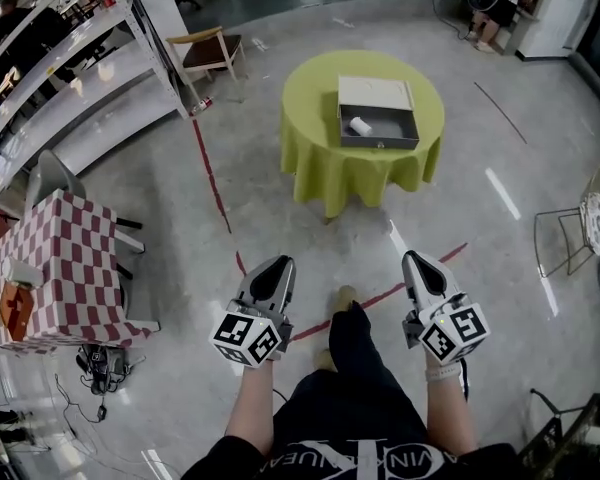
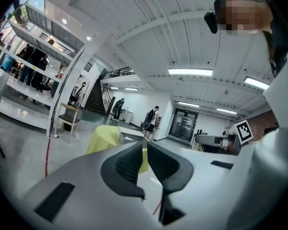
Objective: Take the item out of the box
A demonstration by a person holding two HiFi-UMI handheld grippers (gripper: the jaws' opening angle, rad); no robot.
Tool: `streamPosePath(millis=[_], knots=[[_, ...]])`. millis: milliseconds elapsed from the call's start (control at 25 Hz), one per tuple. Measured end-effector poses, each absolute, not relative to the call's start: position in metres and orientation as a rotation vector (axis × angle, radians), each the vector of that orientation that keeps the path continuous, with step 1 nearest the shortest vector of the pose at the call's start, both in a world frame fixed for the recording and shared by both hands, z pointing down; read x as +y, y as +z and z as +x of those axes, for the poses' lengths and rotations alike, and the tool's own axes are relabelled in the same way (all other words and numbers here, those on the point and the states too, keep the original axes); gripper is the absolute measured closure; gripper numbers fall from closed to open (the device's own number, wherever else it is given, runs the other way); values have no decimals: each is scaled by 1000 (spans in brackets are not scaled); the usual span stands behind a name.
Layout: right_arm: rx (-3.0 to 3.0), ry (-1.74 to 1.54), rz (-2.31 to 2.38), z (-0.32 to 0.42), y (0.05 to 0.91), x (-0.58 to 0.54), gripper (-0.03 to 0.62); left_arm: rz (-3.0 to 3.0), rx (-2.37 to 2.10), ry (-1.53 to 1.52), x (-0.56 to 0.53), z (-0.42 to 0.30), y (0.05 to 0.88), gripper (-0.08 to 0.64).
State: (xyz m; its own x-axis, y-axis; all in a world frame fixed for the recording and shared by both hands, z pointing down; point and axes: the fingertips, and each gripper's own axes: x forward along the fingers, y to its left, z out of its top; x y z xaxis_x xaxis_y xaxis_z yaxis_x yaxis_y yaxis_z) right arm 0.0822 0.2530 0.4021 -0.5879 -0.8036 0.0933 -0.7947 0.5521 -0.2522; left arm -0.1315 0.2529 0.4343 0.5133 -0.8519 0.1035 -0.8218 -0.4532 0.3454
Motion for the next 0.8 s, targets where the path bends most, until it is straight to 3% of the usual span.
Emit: streamPosePath(millis=[800], knots=[[2765, -437, -1360, 79, 400, 91, 586, 2412, -1463, -145, 105, -148, 408, 528]])
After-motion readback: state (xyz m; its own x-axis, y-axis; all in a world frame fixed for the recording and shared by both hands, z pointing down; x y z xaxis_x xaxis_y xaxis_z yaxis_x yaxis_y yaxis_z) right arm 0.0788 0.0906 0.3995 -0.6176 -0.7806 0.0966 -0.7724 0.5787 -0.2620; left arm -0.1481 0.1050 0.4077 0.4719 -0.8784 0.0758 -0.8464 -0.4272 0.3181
